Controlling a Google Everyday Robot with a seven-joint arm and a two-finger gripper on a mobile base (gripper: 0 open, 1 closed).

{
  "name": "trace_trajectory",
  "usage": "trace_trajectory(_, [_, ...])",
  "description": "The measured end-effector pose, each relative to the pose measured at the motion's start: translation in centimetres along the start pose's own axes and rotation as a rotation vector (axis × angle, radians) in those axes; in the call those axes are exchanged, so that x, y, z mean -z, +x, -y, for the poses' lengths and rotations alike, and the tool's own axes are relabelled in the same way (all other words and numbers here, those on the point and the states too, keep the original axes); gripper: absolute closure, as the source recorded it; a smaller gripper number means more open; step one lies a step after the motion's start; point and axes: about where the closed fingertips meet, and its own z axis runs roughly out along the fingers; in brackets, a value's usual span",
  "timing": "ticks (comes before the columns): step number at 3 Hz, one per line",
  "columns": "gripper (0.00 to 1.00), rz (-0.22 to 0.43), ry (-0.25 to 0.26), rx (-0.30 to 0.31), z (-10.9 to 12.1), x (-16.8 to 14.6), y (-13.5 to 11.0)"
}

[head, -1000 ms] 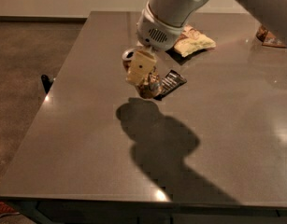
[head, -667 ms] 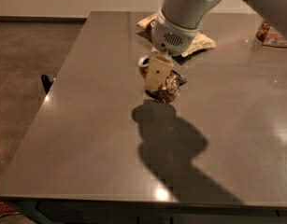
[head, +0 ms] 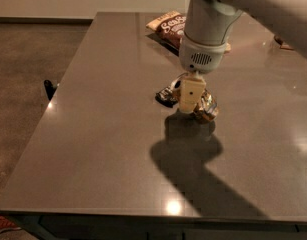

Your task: Knock orange can over

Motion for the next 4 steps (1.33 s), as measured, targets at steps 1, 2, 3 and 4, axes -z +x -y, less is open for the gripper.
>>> trace_trajectory(1, [0.32, -0.105, 0.010, 0.028, -0.7, -0.8, 2.4])
trace_trajectory(2, [0.09, -0.149, 0.018, 0.051, -1.3, -1.0, 3.4])
trace_trajectory(3, [0.00, -0.165, -0.022, 0.076, -2.1, -2.5, 4.7])
trace_trajectory(4, [0.00, -0.160, -0.015, 0.076, -2.0, -2.5, 4.6])
